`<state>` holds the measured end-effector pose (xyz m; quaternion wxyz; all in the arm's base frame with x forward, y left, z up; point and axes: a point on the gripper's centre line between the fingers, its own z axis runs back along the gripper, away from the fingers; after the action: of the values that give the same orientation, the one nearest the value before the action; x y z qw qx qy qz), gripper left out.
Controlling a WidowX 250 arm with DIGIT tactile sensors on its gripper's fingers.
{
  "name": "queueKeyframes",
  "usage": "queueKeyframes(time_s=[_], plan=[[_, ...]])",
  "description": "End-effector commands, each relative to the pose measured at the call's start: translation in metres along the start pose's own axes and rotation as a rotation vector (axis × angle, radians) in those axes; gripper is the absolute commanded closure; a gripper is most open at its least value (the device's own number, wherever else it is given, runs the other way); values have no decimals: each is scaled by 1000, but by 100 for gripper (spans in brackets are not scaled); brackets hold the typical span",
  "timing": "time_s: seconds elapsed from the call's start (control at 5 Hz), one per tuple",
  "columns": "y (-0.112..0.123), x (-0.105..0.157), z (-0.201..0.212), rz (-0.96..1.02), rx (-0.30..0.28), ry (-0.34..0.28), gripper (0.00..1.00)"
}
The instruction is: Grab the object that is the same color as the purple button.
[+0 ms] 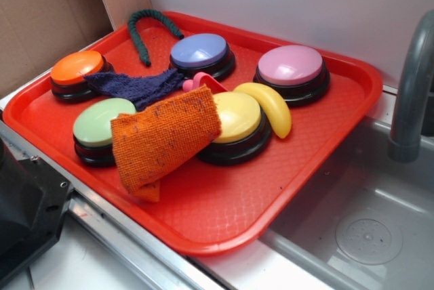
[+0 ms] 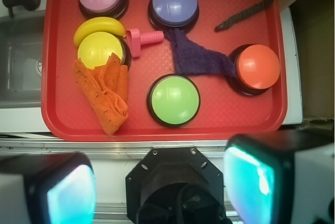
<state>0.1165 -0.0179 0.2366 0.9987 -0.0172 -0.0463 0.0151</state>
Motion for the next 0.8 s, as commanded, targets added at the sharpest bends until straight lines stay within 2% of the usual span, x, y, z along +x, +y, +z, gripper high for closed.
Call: queueKeyframes(time_s=[0.0, 0.2, 0.6], plan=[[0, 0, 0, 0, 0, 0, 0], [6, 15, -15, -40, -1, -20, 0], [35, 49, -58, -49, 20, -69, 0]])
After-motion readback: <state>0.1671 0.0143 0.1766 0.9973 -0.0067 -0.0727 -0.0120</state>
